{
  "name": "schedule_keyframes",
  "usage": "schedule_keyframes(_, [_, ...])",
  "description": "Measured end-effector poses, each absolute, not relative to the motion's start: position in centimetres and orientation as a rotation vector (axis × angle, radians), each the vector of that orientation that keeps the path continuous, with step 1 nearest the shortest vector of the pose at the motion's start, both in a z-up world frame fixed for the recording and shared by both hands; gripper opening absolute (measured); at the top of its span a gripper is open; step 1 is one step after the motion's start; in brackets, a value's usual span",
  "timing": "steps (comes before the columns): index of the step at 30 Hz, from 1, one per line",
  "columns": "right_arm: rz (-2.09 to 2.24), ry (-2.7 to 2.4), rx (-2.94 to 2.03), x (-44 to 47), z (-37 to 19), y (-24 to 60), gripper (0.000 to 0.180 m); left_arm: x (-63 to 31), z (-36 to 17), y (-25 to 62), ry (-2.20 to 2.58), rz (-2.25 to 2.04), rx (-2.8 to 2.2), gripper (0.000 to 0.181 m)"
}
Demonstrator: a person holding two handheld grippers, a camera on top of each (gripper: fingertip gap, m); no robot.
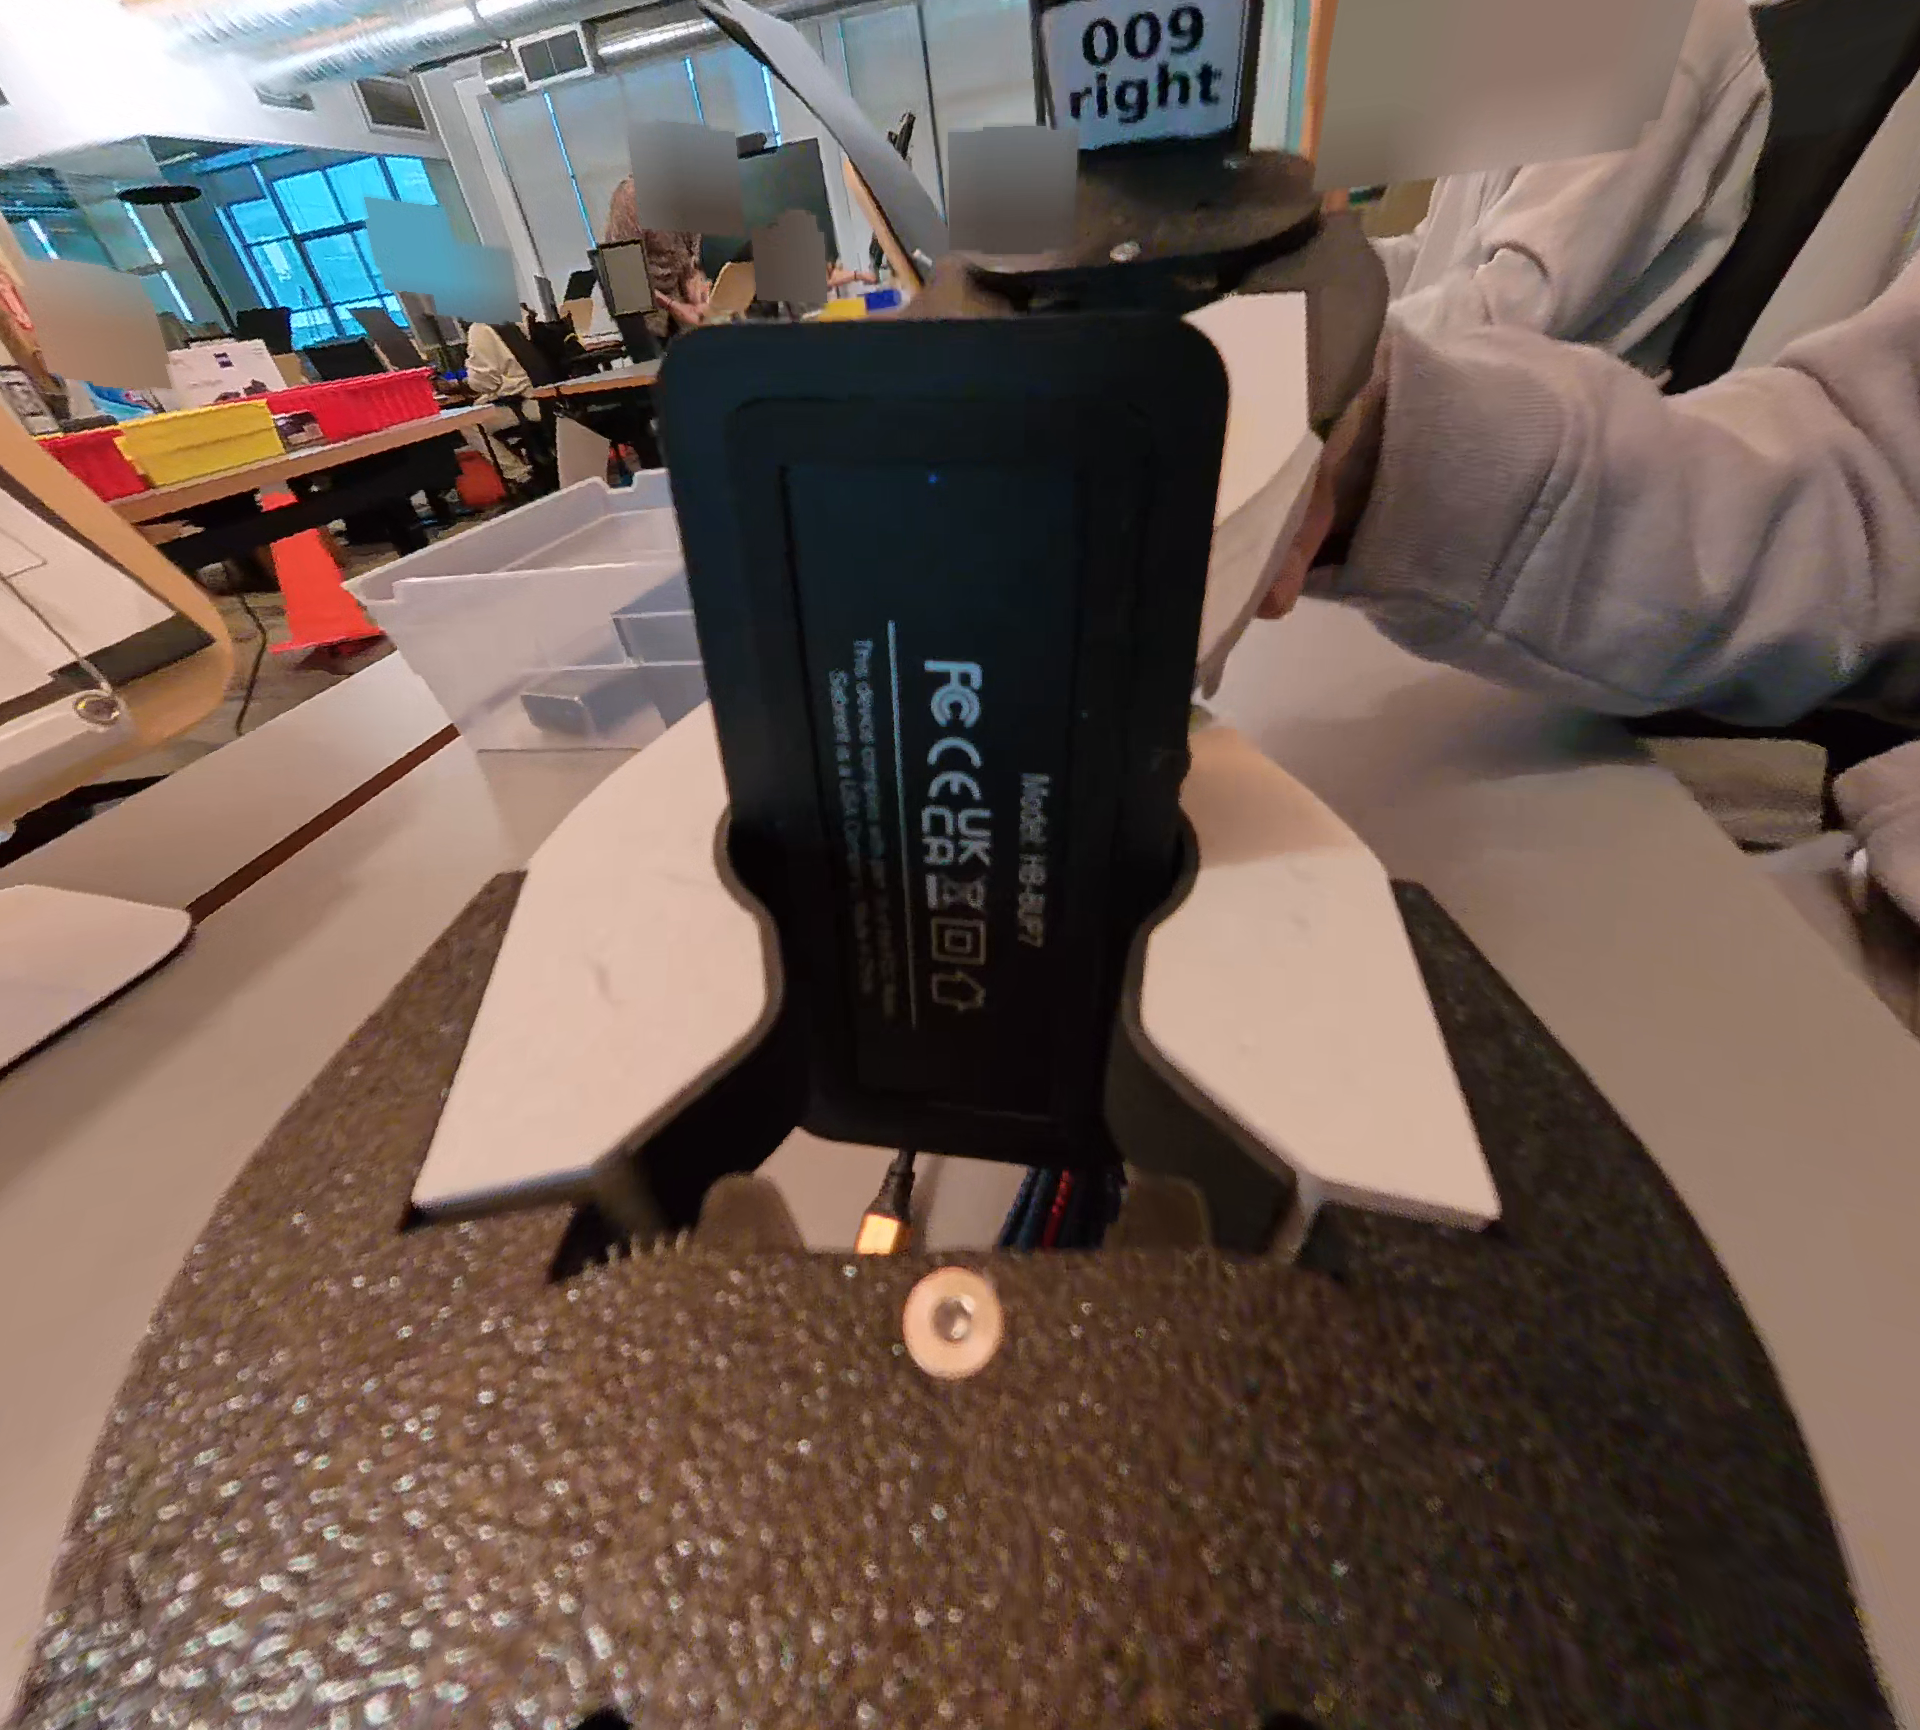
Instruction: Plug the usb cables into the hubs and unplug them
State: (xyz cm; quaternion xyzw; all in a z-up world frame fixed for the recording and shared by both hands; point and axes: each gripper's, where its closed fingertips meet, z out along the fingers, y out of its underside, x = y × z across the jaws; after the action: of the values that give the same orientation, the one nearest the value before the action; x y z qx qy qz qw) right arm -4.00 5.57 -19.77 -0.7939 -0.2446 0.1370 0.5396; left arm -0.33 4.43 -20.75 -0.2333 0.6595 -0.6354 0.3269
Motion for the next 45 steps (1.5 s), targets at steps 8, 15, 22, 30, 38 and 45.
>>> schedule_keyframes(8, [0.261,-0.653,-1.897,-3.8,-19.5,5.1,0.014,-1.2,-20.4,4.2,1.765,-1.737,-0.642,0.079])
schedule_keyframes(15, [0.171,-0.713,-1.949,-3.7,-19.8,4.9,0.013,-1.2,-20.6,4.6,1.77,-1.571,-0.619,0.071])
schedule_keyframes(22, [0.139,-0.755,-2.01,-3.5,-21.0,4.8,0.013,-1.8,-21.0,5.0,1.836,-1.563,-0.645,0.06])
schedule_keyframes(30, [0.194,-0.754,-2.071,-3.8,-21.3,3.9,0.014,-2.1,-21.2,4.7,1.869,-1.45,-0.556,0.06])
schedule_keyframes(38, [0.149,-0.853,-2.166,-3.6,-20.1,2.0,0.014,-2.3,-20.2,2.8,1.912,-1.44,-0.504,0.06])
schedule_keyframes(45, [0.159,-0.808,-2.028,-4.2,-18.0,2.3,0.013,-2.6,-18.2,2.7,1.859,-1.417,-0.498,0.06])
